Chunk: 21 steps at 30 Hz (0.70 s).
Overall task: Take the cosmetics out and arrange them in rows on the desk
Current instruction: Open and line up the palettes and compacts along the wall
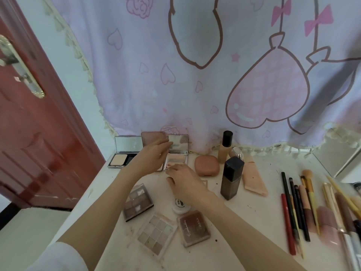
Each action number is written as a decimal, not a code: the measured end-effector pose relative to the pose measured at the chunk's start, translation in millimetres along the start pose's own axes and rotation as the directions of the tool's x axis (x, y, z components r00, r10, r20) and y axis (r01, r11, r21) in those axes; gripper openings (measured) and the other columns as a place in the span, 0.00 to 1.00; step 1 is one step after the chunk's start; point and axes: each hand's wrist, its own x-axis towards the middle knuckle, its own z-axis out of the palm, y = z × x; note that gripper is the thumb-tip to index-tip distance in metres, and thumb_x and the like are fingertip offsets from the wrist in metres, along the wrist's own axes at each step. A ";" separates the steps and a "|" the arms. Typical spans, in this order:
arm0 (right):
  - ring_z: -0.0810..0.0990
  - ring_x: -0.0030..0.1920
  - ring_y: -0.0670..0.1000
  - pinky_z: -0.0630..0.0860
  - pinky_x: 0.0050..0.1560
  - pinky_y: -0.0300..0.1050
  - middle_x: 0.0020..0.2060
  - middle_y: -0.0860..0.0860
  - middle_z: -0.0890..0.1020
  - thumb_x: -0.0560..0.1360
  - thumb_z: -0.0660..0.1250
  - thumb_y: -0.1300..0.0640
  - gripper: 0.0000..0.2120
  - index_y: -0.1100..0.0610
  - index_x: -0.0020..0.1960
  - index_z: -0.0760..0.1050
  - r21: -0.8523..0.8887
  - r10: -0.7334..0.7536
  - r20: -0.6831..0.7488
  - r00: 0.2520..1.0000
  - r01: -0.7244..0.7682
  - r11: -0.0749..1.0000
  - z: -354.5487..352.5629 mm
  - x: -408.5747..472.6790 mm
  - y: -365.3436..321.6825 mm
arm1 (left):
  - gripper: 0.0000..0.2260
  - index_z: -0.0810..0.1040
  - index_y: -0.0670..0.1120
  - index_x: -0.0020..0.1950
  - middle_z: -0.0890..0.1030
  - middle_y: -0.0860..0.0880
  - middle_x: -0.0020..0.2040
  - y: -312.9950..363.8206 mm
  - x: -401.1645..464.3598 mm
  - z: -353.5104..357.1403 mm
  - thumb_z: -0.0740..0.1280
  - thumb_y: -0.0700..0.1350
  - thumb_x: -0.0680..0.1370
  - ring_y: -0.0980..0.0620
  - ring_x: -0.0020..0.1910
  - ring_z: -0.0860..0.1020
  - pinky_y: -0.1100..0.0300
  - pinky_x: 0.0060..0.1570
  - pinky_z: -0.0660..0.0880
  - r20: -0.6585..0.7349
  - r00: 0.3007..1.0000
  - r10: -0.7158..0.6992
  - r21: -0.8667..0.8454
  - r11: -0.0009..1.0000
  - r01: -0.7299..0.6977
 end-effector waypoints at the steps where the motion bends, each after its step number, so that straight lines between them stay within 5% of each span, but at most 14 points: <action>1: 0.65 0.68 0.56 0.59 0.68 0.46 0.66 0.56 0.72 0.80 0.55 0.57 0.17 0.60 0.67 0.70 0.009 -0.002 0.021 1.000 0.002 1.000 -2.0 -4.5 -4.9 | 0.17 0.69 0.43 0.69 0.70 0.46 0.69 -0.1 -9.6 -2.0 0.58 0.39 0.80 0.47 0.65 0.71 0.61 0.62 0.65 0.005 1.000 -0.018 -0.021 1.000 0.018; 12: 0.67 0.62 0.57 0.65 0.61 0.49 0.62 0.57 0.73 0.79 0.55 0.54 0.16 0.60 0.63 0.71 -0.146 -0.064 0.162 0.985 0.088 0.985 11.4 -29.1 -44.0 | 0.22 0.66 0.51 0.70 0.69 0.49 0.67 -15.7 -115.9 -16.1 0.64 0.51 0.77 0.52 0.64 0.68 0.61 0.63 0.64 0.175 0.940 -0.292 -0.029 0.953 0.301; 16: 0.67 0.62 0.56 0.63 0.62 0.46 0.60 0.57 0.74 0.79 0.55 0.58 0.15 0.61 0.60 0.73 -0.101 -0.093 0.170 0.981 0.112 0.989 17.4 -29.2 -48.1 | 0.32 0.60 0.50 0.74 0.63 0.51 0.70 -12.6 -132.3 -11.6 0.70 0.51 0.73 0.53 0.65 0.65 0.66 0.63 0.63 0.321 0.903 -0.285 -0.050 0.947 0.316; 21: 0.67 0.63 0.54 0.65 0.62 0.44 0.61 0.56 0.74 0.80 0.54 0.59 0.15 0.61 0.60 0.75 0.038 -0.083 0.153 0.985 0.078 0.996 16.3 -30.8 -48.7 | 0.31 0.63 0.50 0.72 0.65 0.52 0.69 -13.0 -137.5 -11.0 0.71 0.49 0.72 0.55 0.62 0.68 0.69 0.59 0.64 0.247 0.931 -0.270 -0.082 0.951 0.298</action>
